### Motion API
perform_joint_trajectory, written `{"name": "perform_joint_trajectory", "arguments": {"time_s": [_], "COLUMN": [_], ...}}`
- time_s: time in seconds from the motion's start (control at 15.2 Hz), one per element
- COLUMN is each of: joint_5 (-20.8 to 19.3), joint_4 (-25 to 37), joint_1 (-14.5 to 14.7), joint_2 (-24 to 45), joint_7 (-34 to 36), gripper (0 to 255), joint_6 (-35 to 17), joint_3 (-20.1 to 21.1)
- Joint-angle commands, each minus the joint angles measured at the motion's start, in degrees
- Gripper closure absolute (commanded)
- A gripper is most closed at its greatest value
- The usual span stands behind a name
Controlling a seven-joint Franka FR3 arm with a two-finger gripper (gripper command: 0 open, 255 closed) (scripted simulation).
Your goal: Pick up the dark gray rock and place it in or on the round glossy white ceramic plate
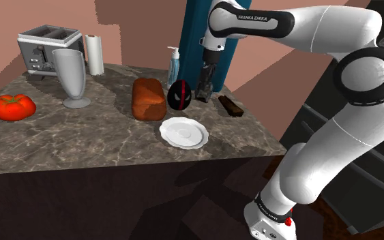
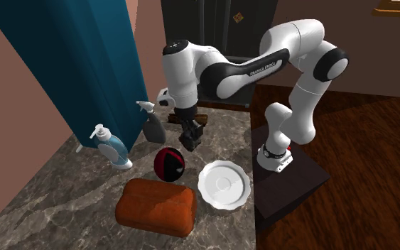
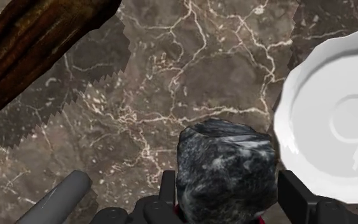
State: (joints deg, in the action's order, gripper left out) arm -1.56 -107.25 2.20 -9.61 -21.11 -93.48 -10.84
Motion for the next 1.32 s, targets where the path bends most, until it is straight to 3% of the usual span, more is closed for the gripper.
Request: {"name": "perform_joint_trajectory", "arguments": {"time_s": [0.0,0.79,1.25], "joint_5": [0.1,3.7,3.8], "joint_4": [-2.5,-8.2,-13.9], "joint_1": [1.1,7.6,7.6], "joint_2": [-2.4,-9.4,-9.7], "joint_7": [3.0,19.3,19.2], "gripper": [255,255,255], "joint_6": [0.0,1.0,-4.3], "joint_3": [1.7,12.3,12.4]}}
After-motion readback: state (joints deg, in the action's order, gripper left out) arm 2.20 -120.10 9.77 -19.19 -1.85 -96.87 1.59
